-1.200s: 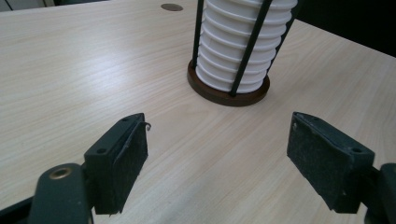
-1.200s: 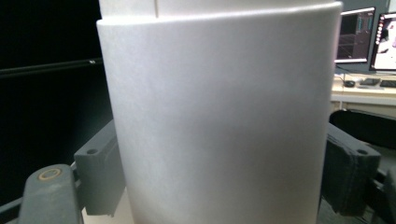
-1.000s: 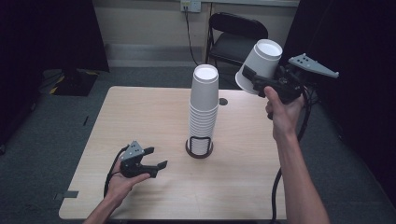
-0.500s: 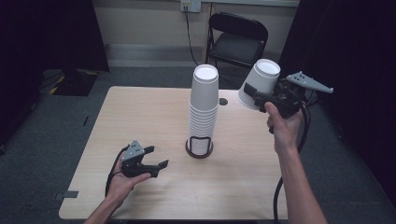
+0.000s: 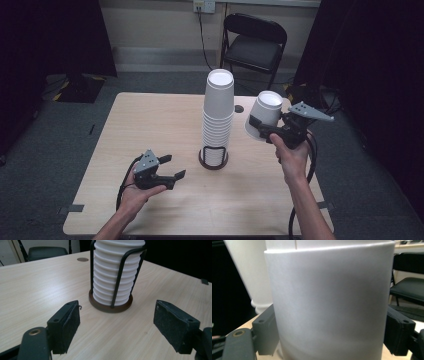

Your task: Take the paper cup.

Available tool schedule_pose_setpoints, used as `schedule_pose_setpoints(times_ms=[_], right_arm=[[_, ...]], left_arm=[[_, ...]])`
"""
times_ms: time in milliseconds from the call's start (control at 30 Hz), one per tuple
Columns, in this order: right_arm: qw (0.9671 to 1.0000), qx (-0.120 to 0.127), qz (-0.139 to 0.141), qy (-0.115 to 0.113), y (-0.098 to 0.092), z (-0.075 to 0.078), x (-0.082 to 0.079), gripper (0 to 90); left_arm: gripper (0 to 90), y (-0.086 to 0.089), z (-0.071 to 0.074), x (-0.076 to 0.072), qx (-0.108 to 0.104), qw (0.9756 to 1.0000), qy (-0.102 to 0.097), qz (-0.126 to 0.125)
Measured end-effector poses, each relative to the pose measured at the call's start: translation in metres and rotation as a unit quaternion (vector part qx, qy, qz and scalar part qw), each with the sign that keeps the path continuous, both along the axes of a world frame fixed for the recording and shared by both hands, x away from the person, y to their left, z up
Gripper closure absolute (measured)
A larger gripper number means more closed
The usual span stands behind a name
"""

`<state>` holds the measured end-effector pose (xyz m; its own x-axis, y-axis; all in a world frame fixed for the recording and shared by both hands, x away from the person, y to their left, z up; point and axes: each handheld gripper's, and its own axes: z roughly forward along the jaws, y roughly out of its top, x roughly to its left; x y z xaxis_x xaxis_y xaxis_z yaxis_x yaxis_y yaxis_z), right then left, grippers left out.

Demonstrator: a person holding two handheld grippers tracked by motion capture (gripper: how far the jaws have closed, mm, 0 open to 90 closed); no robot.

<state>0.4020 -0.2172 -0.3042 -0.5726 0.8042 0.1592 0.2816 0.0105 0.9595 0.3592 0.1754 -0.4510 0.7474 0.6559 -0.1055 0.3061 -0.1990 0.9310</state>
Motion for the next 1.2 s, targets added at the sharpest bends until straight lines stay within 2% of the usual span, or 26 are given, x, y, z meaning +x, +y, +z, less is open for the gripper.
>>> schedule_pose_setpoints(times_ms=[133, 233, 300, 367, 500, 567, 633, 700, 767, 833, 933, 967, 1000, 1067, 1200], right_arm=[[0.9998, 0.014, 0.008, 0.008, 0.000, -0.011, -0.009, 16.6], [0.9997, 0.014, 0.012, 0.014, 0.001, -0.021, -0.015, 16.6], [0.9996, 0.017, 0.016, 0.018, 0.002, -0.026, -0.019, 16.6], [0.9993, 0.021, 0.019, 0.024, 0.003, -0.031, -0.022, 16.6], [0.9988, 0.022, 0.028, 0.034, 0.008, -0.043, -0.028, 16.6], [0.9983, 0.027, 0.036, 0.038, 0.010, -0.048, -0.030, 16.6], [0.9979, 0.032, 0.039, 0.042, 0.013, -0.054, -0.032, 16.5], [0.9976, 0.036, 0.040, 0.044, 0.015, -0.057, -0.034, 16.5], [0.9963, 0.052, 0.044, 0.052, 0.017, -0.061, -0.035, 16.5], [0.9948, 0.065, 0.049, 0.061, 0.019, -0.064, -0.036, 16.5], [0.9947, 0.068, 0.052, 0.057, 0.024, -0.068, -0.042, 16.4], [0.9939, 0.075, 0.055, 0.060, 0.026, -0.071, -0.044, 16.4], [0.9927, 0.079, 0.060, 0.068, 0.028, -0.074, -0.044, 16.4], [0.9916, 0.083, 0.063, 0.076, 0.031, -0.080, -0.047, 16.5], [0.9895, 0.093, 0.069, 0.087, 0.036, -0.089, -0.050, 16.4]], left_arm=[[20.6, -0.003, 0.005, 0.001, -0.008, 0.9999, -0.009, -0.007], [20.3, -0.009, 0.010, 0.002, -0.011, 0.9999, -0.008, -0.011], [20.5, -0.013, 0.013, 0.003, -0.004, 0.9998, -0.009, -0.019], [20.3, -0.017, 0.016, 0.003, 0.003, 0.9995, -0.023, -0.023], [19.9, -0.024, 0.020, 0.004, 0.006, 0.9988, -0.037, -0.030], [19.5, -0.028, 0.021, 0.004, 0.006, 0.9988, -0.035, -0.032], [16.4, -0.035, 0.019, 0.004, 0.009, 0.9983, -0.033, -0.047], [16.5, -0.039, 0.019, 0.002, 0.009, 0.9978, -0.042, -0.050], [16.6, -0.043, 0.018, 0.001, 0.008, 0.9978, -0.044, -0.049], [19.0, -0.047, 0.017, 0.002, -0.002, 0.9979, -0.037, -0.054], [21.0, -0.051, 0.016, 0.000, -0.005, 0.9968, -0.050, -0.063], [21.5, -0.052, 0.015, -0.001, -0.009, 0.9968, -0.051, -0.060], [23.3, -0.052, 0.014, -0.001, -0.015, 0.9961, -0.054, -0.068], [29.7, -0.052, 0.012, -0.005, -0.020, 0.9960, -0.058, -0.064], [31.3, -0.054, 0.011, -0.008, -0.027, 0.9952, -0.056, -0.076]])
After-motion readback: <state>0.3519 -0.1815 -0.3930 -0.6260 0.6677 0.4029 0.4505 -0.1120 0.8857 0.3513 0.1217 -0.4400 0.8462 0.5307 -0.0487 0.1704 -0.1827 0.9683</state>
